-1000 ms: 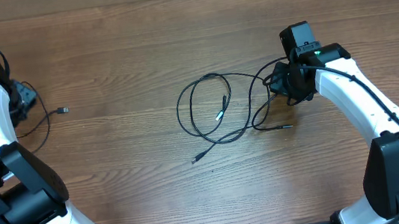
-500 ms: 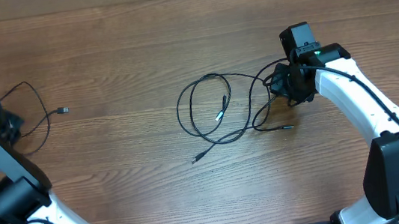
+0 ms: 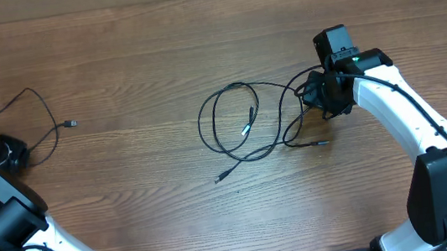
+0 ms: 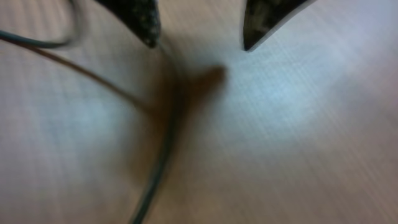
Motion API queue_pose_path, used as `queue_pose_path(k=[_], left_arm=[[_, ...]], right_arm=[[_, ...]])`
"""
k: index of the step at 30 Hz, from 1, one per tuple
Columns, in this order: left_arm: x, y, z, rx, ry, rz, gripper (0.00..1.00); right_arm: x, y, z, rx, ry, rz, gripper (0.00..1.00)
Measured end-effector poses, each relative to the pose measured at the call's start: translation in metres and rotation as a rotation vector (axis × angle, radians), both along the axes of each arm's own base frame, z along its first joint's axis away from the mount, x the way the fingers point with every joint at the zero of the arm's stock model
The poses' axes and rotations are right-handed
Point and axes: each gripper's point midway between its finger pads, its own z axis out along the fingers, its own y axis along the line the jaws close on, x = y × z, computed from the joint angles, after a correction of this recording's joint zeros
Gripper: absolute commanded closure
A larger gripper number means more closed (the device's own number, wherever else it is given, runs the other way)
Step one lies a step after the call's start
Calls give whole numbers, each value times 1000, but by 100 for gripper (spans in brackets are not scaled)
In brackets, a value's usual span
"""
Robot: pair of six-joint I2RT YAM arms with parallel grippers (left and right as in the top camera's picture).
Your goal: Untangle cables
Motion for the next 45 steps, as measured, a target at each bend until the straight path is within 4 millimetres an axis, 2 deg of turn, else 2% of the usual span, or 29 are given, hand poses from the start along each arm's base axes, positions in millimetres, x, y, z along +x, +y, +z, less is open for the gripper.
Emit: queue_pose_path(k=[2, 8, 11, 12, 17, 23, 24, 26, 28, 35, 38, 40, 41, 42, 45], left_arm=[[17, -3, 0, -28, -77, -47, 38], [51, -25, 5, -141, -244, -185, 37], [74, -37, 24, -210, -366, -269, 37], [83, -38, 35, -220, -410, -296, 37], [100, -38, 72, -220, -495, -341, 37], [106, -37, 145, -126, -604, -382, 38], [106, -38, 169, -88, -641, -396, 38], [107, -38, 192, -41, -681, -412, 38], [108, -37, 202, -8, -687, -419, 42], [101, -22, 182, 108, -530, -387, 47], [91, -13, 152, 122, -421, -359, 50], [80, -12, 118, 85, -328, -337, 51], [68, -14, 89, 43, -250, -313, 51], [66, -14, 82, 35, -232, -307, 53], [47, -18, 47, -21, -128, -270, 60]], right_arm=[[-1, 0, 0, 0, 4, -1, 61], [-3, -1, -1, -2, 13, 0, 61], [-3, -1, -1, -3, 13, 0, 61], [-4, -1, -1, -3, 15, 0, 61], [-4, -1, -1, -3, 16, -1, 60], [-2, -1, -1, -2, 9, -1, 60], [-1, 0, 0, -1, 5, 0, 61], [-1, 0, 0, 0, 3, 0, 60], [0, 0, 0, 0, 1, 0, 61], [0, 0, 0, 0, 2, 0, 60], [0, 0, 0, 0, 2, 0, 61], [0, 0, 0, 0, 1, 0, 60], [0, 0, 0, 0, 2, -1, 60], [-1, 0, 0, 0, 2, -1, 61], [-1, 0, 0, 0, 3, -1, 60]])
